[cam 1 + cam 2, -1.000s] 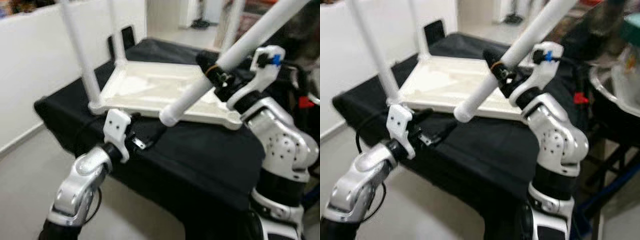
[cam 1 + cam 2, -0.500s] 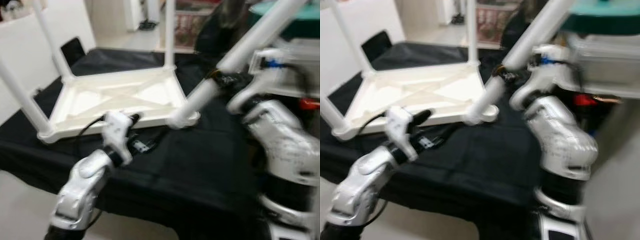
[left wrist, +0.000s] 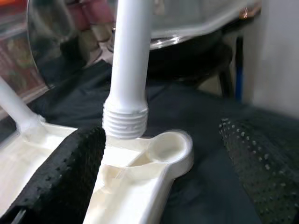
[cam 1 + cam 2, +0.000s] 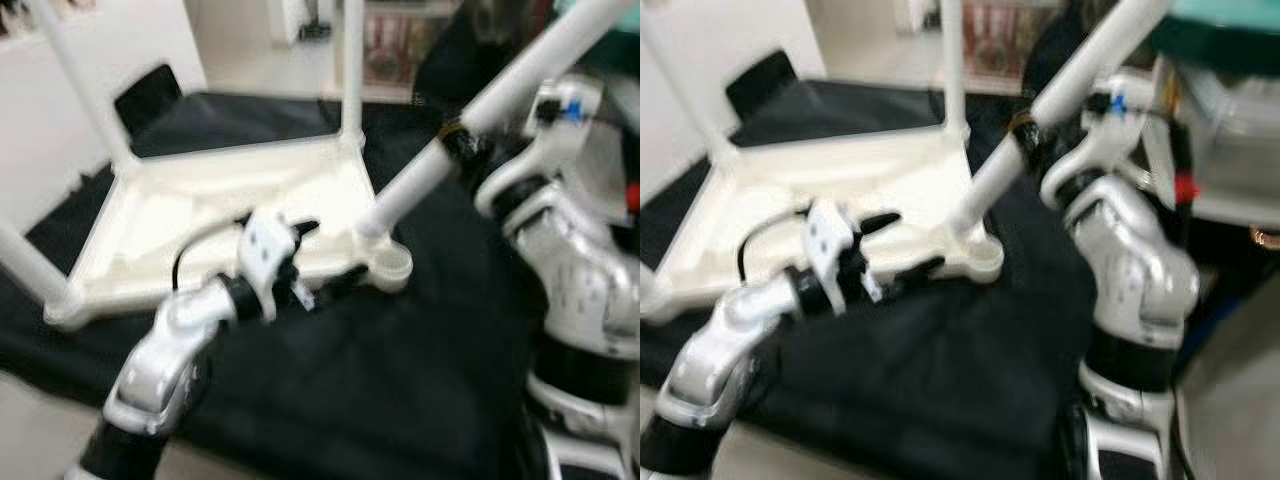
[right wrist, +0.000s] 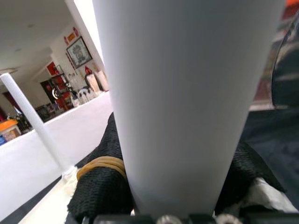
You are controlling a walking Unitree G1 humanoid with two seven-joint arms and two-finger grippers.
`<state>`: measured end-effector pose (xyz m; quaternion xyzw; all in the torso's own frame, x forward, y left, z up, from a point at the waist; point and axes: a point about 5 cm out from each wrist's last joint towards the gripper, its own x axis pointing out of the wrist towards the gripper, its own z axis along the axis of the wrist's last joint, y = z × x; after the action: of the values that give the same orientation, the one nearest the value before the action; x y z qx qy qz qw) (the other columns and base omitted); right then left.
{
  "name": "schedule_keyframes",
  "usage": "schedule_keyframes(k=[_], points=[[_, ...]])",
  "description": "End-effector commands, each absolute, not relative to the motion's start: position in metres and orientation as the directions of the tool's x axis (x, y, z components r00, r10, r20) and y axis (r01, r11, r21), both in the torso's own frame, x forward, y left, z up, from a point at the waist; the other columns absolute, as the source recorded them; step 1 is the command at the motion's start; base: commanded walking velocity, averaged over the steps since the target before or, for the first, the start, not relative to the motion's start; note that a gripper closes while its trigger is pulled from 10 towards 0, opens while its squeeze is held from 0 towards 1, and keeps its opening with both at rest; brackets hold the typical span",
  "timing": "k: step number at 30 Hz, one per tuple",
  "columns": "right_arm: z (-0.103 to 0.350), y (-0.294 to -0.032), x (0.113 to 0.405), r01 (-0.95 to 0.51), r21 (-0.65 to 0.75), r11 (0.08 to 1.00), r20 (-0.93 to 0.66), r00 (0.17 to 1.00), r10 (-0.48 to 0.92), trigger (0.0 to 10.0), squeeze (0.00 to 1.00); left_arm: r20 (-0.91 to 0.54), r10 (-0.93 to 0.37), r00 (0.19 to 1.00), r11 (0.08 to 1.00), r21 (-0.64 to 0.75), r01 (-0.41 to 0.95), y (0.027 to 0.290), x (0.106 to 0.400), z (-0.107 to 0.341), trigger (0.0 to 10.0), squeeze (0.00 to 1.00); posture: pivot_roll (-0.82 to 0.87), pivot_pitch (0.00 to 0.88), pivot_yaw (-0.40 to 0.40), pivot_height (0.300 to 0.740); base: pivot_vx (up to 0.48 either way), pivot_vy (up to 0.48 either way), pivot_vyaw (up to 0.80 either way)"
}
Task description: Building children table
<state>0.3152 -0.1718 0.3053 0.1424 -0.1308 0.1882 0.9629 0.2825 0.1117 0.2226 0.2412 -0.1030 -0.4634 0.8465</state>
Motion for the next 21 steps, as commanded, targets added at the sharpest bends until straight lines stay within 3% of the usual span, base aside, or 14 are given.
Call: schedule_keyframes(k=[1, 3, 6, 9, 15, 21], points=[[0.309, -0.169, 0.314, -0.414, 0.210, 0.886, 0.318, 0.885, 0.339, 10.0, 0.00, -0.196, -0.830, 0.523, 0.356, 0.535, 0.766, 0.121, 0.284, 0.206, 10.0, 0.00, -0.07, 0.099, 0.021, 0.740, 0.000, 0.000, 0.00], [0.309, -0.171, 0.314, -0.407, 0.196, 0.892, 0.310, 0.889, 0.337, 10.0, 0.00, -0.405, -0.770, 0.494, 0.184, 0.600, 0.779, 0.145, 0.292, 0.201, 10.0, 0.00, -0.06, 0.114, 0.023, 0.740, 0.000, 0.000, 0.00], [0.309, -0.172, 0.314, -0.403, 0.189, 0.895, 0.305, 0.891, 0.337, 10.0, 0.00, -0.473, -0.739, 0.480, 0.129, 0.600, 0.790, 0.154, 0.295, 0.200, 10.0, 0.00, -0.07, 0.115, 0.024, 0.740, 0.000, 0.000, 0.00], [0.309, -0.179, 0.313, -0.382, 0.175, 0.907, 0.293, 0.900, 0.322, 10.0, 0.00, -0.619, -0.663, 0.420, -0.006, 0.566, 0.824, 0.168, 0.306, 0.193, 10.0, 0.00, -0.08, 0.133, 0.032, 0.740, 0.000, 0.000, 0.00], [0.310, -0.180, 0.312, -0.378, 0.168, 0.910, 0.289, 0.902, 0.321, 10.0, 0.00, -0.636, -0.655, 0.409, -0.043, 0.572, 0.819, 0.155, 0.322, 0.182, 10.0, 0.00, -0.09, 0.138, 0.026, 0.740, 0.000, 0.000, 0.00], [0.312, -0.180, 0.313, -0.379, 0.161, 0.911, 0.288, 0.901, 0.323, 10.0, 0.00, -0.643, -0.645, 0.412, -0.011, 0.547, 0.837, 0.143, 0.336, 0.168, 10.0, 0.00, -0.10, 0.141, 0.023, 0.740, 0.000, 0.000, 0.00]])
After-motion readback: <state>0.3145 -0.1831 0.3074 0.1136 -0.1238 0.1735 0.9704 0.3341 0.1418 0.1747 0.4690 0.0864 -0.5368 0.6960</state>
